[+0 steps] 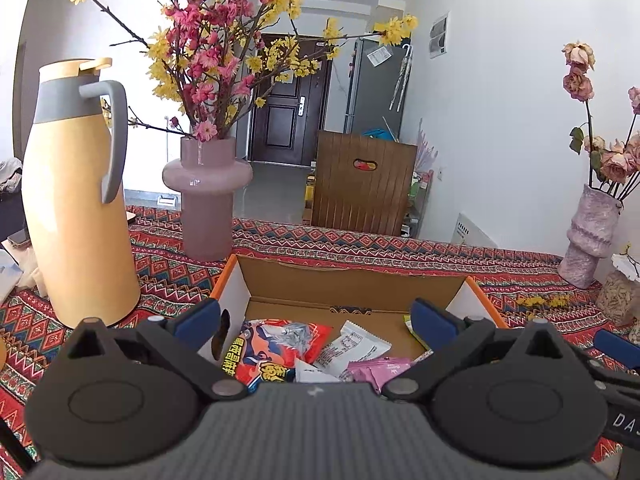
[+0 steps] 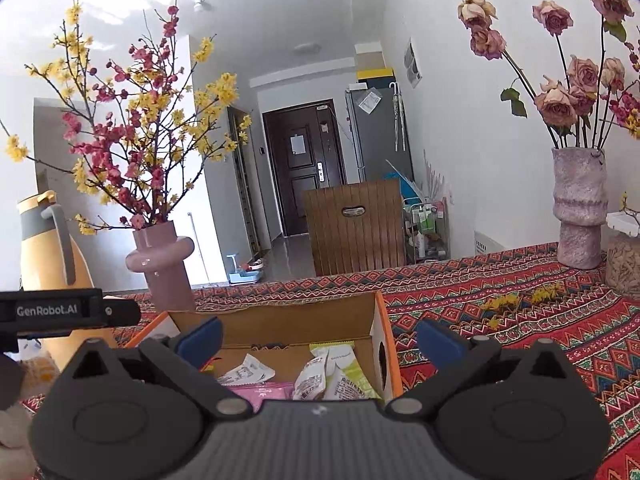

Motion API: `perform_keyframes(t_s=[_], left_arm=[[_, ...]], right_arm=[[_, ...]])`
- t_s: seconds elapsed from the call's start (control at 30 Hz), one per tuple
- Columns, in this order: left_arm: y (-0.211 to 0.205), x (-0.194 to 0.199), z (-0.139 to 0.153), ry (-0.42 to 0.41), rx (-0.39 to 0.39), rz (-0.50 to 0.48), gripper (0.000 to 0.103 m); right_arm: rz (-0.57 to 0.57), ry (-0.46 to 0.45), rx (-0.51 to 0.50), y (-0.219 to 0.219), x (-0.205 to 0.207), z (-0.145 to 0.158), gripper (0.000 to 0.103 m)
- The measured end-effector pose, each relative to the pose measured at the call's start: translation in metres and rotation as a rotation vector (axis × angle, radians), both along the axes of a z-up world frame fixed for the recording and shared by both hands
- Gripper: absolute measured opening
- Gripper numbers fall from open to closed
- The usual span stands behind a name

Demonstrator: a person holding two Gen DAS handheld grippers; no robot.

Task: Organize snacks
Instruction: 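Move both tools back over the remaining snacks on the cloth, then grasp the long orange biscuit packet with the right gripper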

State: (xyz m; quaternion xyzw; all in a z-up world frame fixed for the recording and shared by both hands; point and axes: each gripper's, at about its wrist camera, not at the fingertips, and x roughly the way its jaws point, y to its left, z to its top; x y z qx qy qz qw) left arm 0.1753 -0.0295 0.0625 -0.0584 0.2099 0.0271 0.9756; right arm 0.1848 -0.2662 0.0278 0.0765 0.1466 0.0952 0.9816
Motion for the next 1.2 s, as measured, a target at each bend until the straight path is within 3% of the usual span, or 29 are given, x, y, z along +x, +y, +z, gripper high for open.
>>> perform_keyframes(t_s=[0.3,0.53,0.9,1.2], left_arm=[[0.008,-0.029,-0.002,0.024,0.032,-0.038,0.103],[0.018,-0.05,-0.021,0.073,0.041,-0.055,0.103],[0.043,-0.08,-0.052,0.149,0.033,-0.066,0.103],[0.065,-0.093,-0.083,0.204,0.017,-0.061,0.103]], right_arm=[[0.026,0.021,-0.021,0.004,-0.038,0.002,0.103],[0.038,0.127,-0.014,0.011,-0.057,-0.018,0.103],[0.098,0.221,-0.1,0.052,-0.097,-0.045,0.103],[0.106,0.297,-0.108,0.081,-0.102,-0.064,0.087]])
